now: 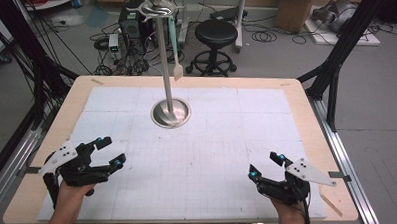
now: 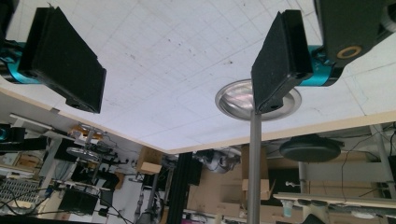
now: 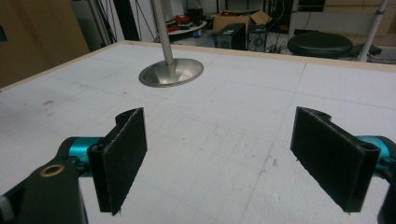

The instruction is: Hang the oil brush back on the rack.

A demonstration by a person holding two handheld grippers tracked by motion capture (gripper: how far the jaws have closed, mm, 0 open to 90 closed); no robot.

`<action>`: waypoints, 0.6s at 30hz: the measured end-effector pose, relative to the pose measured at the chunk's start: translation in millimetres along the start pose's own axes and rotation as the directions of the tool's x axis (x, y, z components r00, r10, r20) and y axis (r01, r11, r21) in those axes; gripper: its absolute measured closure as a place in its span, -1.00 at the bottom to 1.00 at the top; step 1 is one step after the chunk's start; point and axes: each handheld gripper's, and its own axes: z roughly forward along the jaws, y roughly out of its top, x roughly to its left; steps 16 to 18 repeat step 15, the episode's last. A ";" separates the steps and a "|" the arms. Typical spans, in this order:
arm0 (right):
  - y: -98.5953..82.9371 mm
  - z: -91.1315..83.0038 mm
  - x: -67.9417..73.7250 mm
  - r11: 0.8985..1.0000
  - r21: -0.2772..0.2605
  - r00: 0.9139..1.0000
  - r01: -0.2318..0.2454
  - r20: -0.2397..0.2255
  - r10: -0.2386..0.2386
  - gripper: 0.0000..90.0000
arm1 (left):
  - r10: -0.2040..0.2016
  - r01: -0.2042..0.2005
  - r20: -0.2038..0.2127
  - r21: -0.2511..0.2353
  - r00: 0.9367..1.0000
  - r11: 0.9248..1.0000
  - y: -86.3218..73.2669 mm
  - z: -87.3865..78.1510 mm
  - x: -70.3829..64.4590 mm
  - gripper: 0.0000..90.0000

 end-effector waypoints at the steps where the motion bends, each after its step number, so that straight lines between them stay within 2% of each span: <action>1: 0.1 0.0 0.4 1.000 0.002 1.000 -0.001 0.000 0.001 -0.61 | 0.001 -0.001 0.000 0.003 1.000 1.000 -0.2 0.0 0.0 -0.59; 18: -1.1 0.8 -1.3 1.000 0.007 1.000 -0.006 -0.002 0.006 -0.61 | -0.014 0.014 -0.009 -0.002 1.000 1.000 -3.2 -3.0 4.4 -0.58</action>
